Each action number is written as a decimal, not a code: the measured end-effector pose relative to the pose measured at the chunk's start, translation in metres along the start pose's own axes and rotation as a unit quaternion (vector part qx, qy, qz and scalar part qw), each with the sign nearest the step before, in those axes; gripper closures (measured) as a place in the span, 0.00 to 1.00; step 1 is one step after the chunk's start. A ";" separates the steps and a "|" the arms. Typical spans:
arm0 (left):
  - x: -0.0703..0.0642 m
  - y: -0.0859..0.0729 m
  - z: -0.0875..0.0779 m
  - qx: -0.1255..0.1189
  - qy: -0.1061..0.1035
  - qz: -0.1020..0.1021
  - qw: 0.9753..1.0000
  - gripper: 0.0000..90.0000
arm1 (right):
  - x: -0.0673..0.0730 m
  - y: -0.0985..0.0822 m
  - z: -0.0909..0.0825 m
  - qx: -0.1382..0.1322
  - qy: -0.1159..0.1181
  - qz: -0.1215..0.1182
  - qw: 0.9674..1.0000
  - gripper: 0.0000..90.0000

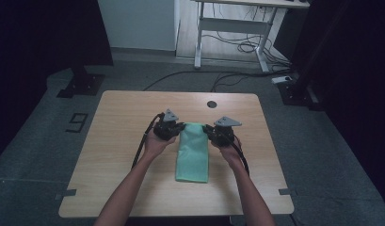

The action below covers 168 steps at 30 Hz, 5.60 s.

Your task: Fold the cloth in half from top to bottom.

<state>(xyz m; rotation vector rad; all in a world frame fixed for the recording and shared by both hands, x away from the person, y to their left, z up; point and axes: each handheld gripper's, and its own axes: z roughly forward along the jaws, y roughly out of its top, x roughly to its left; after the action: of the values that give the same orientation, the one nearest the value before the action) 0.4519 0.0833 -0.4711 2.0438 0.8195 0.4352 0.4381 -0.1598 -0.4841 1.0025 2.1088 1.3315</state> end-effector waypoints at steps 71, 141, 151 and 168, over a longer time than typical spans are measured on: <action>-0.096 -0.109 -0.063 0.014 -0.078 0.040 0.996 0.90 | 0.060 -0.105 -0.076 0.043 0.128 0.023 0.991 0.86; -0.086 -0.094 -0.040 0.037 -0.066 0.028 0.997 0.56 | 0.080 -0.072 -0.046 0.093 0.031 0.009 0.995 0.57; -0.091 -0.112 -0.033 0.064 -0.074 0.030 0.995 0.58 | 0.094 -0.100 -0.055 0.110 0.042 -0.015 0.993 0.52; -0.054 -0.086 -0.001 0.085 -0.046 0.022 0.995 0.60 | 0.069 -0.079 -0.013 0.118 0.016 -0.002 0.993 0.52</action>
<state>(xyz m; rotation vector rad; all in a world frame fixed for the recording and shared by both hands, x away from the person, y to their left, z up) 0.3793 0.0814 -0.5419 2.2244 0.7790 0.3012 0.3584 -0.1351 -0.5490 1.0741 2.3310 1.1213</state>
